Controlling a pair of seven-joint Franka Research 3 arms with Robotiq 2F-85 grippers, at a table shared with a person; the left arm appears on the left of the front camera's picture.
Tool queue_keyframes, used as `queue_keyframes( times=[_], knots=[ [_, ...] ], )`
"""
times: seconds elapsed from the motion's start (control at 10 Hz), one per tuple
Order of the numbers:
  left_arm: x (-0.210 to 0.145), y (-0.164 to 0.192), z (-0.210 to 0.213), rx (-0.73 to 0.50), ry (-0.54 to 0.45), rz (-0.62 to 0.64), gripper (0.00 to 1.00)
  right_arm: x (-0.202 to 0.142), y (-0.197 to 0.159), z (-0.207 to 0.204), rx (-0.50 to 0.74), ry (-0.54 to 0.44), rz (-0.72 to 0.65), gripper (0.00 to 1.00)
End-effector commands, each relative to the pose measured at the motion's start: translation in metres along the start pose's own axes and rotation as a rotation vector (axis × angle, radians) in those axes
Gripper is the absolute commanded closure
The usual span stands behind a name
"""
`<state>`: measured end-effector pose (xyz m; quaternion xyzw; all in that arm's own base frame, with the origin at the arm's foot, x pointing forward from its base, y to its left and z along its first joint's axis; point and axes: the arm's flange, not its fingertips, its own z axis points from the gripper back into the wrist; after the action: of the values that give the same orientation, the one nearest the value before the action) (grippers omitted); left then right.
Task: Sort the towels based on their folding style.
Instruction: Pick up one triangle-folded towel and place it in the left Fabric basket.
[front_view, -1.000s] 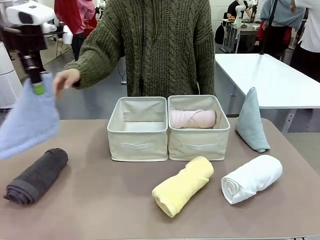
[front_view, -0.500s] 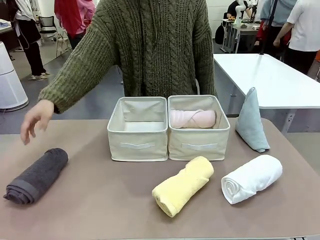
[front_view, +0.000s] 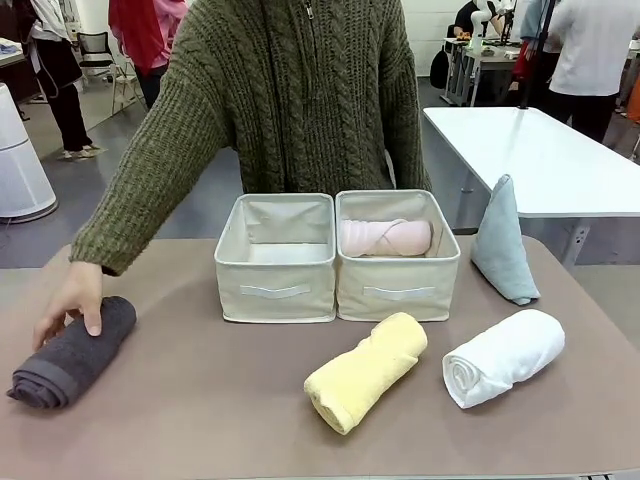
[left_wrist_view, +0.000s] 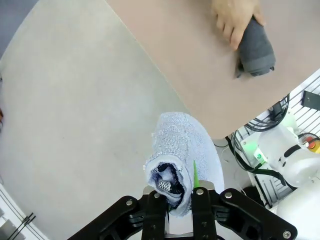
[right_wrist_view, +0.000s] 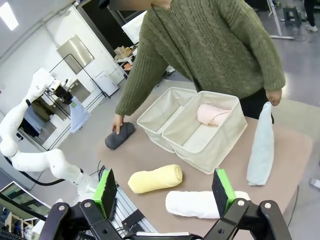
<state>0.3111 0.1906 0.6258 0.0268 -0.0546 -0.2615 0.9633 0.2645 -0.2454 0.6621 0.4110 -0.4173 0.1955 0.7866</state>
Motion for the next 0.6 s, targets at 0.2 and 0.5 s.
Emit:
queue_keyframes(
  times=[0.2,0.5],
  knots=[
    [-0.0041,0.0023,0.0029,0.006,-0.02,0.02,0.85,0.0009,-0.0009,0.0007,0.015,-0.014,0.016,0.0],
    [-0.0054,0.0025,0.0013,0.005,-0.02,0.026,0.85,0.0009,-0.0009,0.0007,0.015,-0.014,0.016,0.0]
  ],
)
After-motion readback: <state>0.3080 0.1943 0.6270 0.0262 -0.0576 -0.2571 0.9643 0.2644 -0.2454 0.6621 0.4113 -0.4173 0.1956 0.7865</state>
